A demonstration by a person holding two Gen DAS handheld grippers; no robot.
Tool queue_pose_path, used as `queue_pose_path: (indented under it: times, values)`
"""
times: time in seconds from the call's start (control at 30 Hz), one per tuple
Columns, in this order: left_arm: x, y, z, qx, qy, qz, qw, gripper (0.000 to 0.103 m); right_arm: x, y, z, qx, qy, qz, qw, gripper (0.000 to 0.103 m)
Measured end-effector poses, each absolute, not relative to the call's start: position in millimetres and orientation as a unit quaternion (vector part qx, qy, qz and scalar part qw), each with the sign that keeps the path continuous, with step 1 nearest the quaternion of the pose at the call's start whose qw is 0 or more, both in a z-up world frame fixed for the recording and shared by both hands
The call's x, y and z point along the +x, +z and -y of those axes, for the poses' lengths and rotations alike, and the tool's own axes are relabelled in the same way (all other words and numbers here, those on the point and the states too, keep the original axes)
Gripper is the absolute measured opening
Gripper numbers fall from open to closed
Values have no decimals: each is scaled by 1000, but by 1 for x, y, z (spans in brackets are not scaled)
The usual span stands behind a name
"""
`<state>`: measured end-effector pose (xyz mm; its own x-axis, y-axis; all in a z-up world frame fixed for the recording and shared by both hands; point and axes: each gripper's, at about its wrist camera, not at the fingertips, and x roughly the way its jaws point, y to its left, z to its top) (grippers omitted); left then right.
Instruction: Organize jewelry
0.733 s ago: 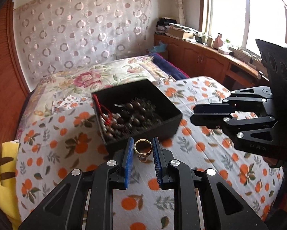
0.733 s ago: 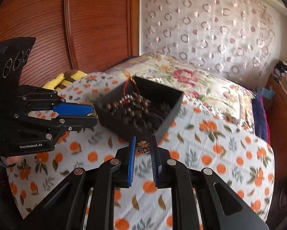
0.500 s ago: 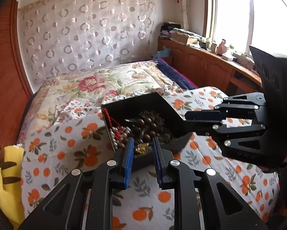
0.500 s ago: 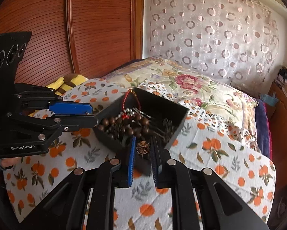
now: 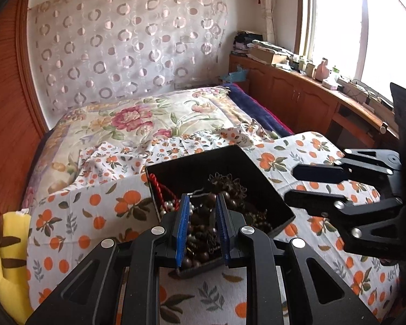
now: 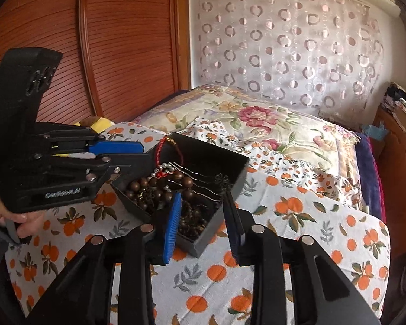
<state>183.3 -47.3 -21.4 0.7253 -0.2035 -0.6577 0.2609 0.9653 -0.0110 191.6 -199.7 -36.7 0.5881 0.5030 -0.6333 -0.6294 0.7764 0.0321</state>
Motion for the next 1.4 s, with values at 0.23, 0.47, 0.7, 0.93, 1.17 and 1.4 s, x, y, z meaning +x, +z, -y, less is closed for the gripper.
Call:
queue_pose_path:
  times: [0.23,0.47,0.7,0.93,1.17,1.4]
  values:
    - [175,-11,42,29,-116,-336,934,37,174,-38,217,-80,299,-322,895,36]
    - [140,-4,33,19,-85,-317,944,80,146,-38,227,-55,264,-312,911,57]
    - [101,4,24,12,-58,-305,950,95,109,-22,236,-38,229,-278,932,91]
    - [65,14,23,15,-46,-288,957,95,77,-4,244,-26,185,-247,951,100]
    - [40,18,21,5,-35,-280,959,95,60,3,250,-12,171,-238,956,100]
    - [31,17,21,4,-31,-275,961,95,54,3,249,-10,166,-236,958,100]
